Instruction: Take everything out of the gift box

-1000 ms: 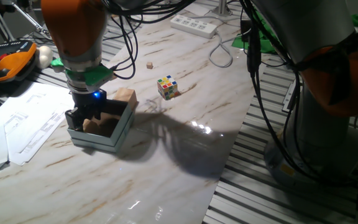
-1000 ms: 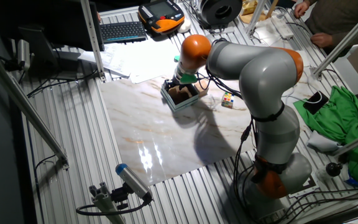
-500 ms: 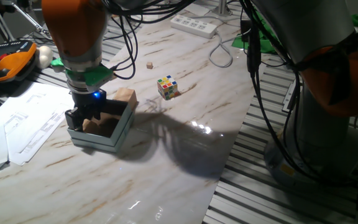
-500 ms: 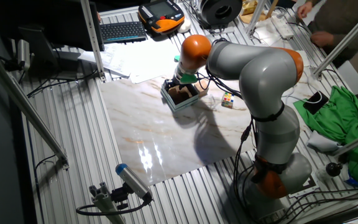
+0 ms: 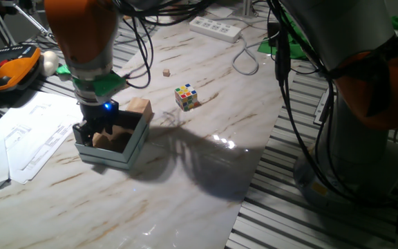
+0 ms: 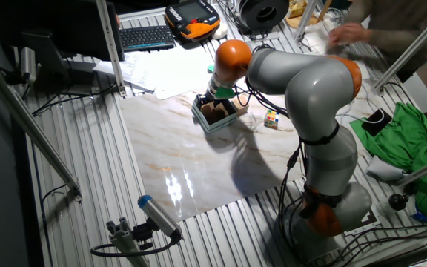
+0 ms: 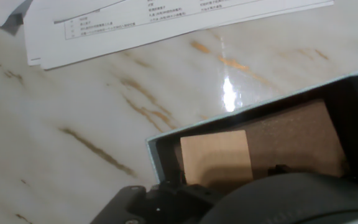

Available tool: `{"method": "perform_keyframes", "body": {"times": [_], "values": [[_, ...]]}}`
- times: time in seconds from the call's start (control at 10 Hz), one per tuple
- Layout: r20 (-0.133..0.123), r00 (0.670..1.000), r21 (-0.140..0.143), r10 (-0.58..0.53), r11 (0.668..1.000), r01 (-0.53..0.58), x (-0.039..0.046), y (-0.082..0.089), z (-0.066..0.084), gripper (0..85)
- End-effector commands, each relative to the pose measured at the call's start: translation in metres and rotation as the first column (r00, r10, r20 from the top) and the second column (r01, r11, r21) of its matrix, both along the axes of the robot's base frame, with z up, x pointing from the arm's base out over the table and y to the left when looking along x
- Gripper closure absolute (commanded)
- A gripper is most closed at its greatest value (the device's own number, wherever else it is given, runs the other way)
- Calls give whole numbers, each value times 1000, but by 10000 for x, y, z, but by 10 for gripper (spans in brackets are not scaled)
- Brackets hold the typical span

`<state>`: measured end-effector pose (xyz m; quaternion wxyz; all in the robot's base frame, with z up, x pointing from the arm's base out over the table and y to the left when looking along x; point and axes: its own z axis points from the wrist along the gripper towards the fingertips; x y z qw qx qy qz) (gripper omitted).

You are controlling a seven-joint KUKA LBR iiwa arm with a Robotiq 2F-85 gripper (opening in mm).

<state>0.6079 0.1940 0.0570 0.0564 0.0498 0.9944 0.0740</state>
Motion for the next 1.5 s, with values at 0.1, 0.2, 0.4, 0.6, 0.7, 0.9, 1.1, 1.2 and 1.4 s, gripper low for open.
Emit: {"method": "perform_keyframes", "body": {"times": [0.1,0.2,0.4,0.6,0.7,0.9,1.1,1.2,1.4], "values": [[16,1000,1,-8,1000,8,-5,18,-62,170],[22,1000,0,-4,1000,4,24,6,-88,170],[20,1000,0,8,1000,-8,100,-41,-70,170],[17,1000,4,13,1000,-13,114,-48,-67,170],[20,1000,4,23,1000,-23,113,-46,-70,340],[16,999,9,46,999,-46,114,-47,-73,510],[16,996,4,84,996,-84,122,-54,-64,680],[6,993,14,115,993,-115,130,-63,-53,850],[-3,990,22,144,989,-144,142,-82,-9,850]]}}
